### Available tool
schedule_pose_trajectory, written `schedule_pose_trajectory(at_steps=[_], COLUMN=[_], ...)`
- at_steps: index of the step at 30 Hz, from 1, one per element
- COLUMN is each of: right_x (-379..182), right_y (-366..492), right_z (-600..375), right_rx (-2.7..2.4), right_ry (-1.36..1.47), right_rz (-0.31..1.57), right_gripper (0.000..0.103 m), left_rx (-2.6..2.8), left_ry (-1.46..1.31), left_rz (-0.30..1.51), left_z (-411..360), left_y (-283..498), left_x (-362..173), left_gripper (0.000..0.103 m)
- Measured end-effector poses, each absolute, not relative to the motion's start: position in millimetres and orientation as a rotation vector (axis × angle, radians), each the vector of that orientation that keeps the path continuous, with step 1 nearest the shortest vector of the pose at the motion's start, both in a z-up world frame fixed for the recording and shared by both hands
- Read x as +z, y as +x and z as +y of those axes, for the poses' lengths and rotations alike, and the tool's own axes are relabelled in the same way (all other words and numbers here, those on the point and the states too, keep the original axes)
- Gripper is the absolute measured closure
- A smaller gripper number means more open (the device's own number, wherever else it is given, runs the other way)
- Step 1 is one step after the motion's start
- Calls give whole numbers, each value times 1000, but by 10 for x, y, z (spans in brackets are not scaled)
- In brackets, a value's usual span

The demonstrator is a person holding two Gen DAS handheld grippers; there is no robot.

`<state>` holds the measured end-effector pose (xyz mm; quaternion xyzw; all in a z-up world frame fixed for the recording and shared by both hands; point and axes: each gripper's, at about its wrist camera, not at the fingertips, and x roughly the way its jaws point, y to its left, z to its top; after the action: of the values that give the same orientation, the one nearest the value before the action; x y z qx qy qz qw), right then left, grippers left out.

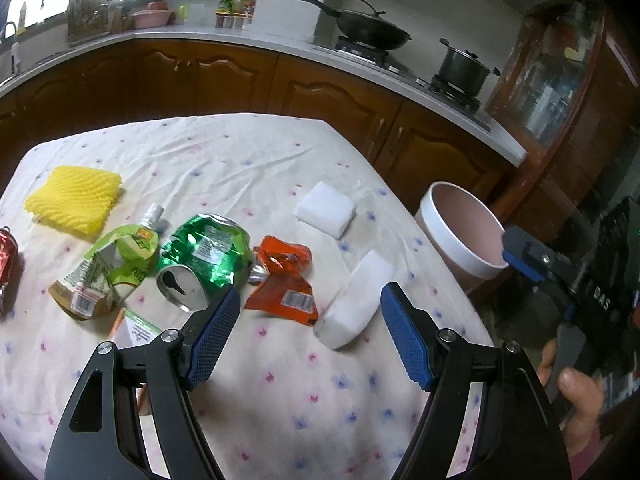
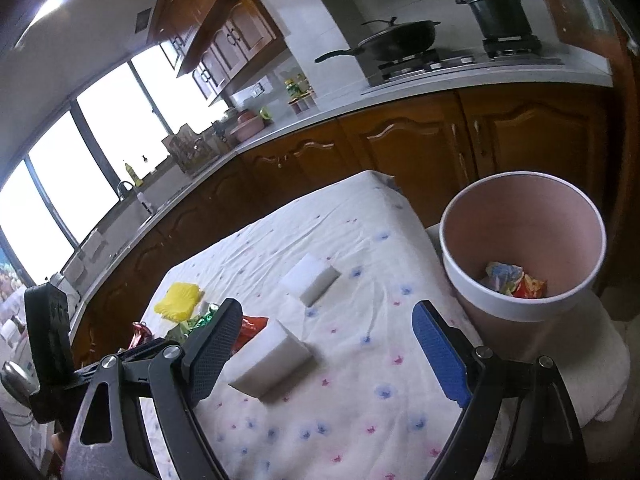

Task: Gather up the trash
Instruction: 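Move both tools back over the table toward the white foam blocks, then grasp a white foam block with the left tool while the right tool grasps another foam block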

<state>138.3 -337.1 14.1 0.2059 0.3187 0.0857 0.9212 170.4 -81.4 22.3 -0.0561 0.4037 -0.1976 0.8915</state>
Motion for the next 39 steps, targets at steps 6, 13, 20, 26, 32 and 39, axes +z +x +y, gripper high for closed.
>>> schedule_pose_trajectory(at_steps=[6,13,20,26,32,39], right_x=[146,39,-140,-320,-554,-736], right_y=[1538,1884,2281,2595,2860,2992], right_z=[-3246,-3110,-2866,-2636,-2486,-2487], right_rx=[217,303,419,488,505,486], right_ry=[368,287,165,50,-45,-93], right_rz=[667,721,784,848,918,955], right_gripper=[14,15,19,20,20,43], left_rx=[-470,-559,-569,-577,-590,-591], left_ry=[-90,-57,-10,22,51,43], left_rz=[846,861,887,899,917,896], left_z=[-916,-1054,-1208,-1298,-1360,-1319], left_y=[1662,1734,1832,1879,1910,1881], left_x=[137,-15,-157,-246,-309,-261], left_gripper=[29,29,29,37,68,70])
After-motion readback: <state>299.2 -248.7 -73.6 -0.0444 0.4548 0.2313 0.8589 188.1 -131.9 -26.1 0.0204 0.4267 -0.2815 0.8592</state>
